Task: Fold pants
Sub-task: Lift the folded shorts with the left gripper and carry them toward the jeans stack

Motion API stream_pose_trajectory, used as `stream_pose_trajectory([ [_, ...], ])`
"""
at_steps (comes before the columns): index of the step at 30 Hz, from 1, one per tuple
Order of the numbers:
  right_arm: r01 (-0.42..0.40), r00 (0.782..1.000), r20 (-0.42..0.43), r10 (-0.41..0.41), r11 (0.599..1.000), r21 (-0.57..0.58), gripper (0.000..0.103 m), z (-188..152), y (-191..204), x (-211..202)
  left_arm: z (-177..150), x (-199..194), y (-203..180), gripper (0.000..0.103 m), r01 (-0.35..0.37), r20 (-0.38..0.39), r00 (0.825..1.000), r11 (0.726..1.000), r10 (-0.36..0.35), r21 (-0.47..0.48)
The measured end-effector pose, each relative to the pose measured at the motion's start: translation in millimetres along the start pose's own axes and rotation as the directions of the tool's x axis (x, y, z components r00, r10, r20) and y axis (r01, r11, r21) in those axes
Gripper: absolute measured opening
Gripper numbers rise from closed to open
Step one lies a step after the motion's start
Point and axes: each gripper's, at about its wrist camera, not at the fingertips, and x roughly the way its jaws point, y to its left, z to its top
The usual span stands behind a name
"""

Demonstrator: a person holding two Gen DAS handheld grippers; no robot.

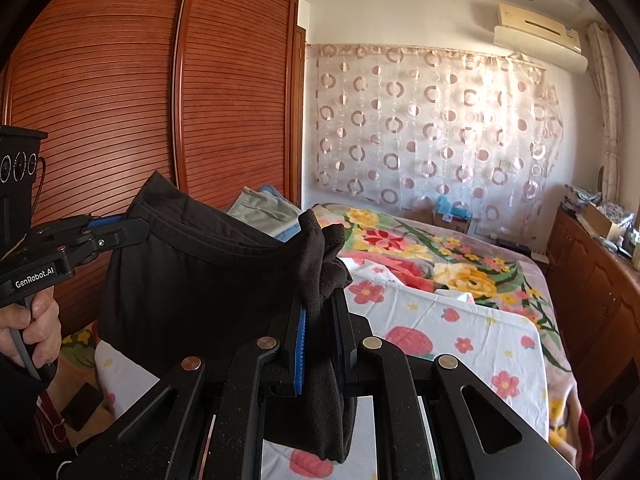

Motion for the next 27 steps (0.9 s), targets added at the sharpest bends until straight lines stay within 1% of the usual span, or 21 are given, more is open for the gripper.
stream_pose_trajectory([
  [7,-0.025,0.999,-0.026,0.024,0.999,-0.029,0.011,4,-3,23,-7,7,21,0.016,-0.033,-0.024,0.999,0.999,0.032,-0.021],
  [14,-0.052,0.998,-0.050,0.049,0.997,-0.061,0.011,18,-8,57,-6,21,46,0.016,-0.066,-0.046,0.997,0.997,0.065,-0.036],
  [19,-0.069,0.996,-0.059,0.064,0.994,-0.088,0.011,35,-17,83,3,34,64,0.016,-0.094,-0.050,0.995,0.995,0.091,-0.044],
  [27,-0.087,0.996,-0.031,0.083,0.985,-0.152,0.011,73,-34,128,17,55,93,0.016,-0.145,-0.034,0.989,0.988,0.143,-0.062],
])
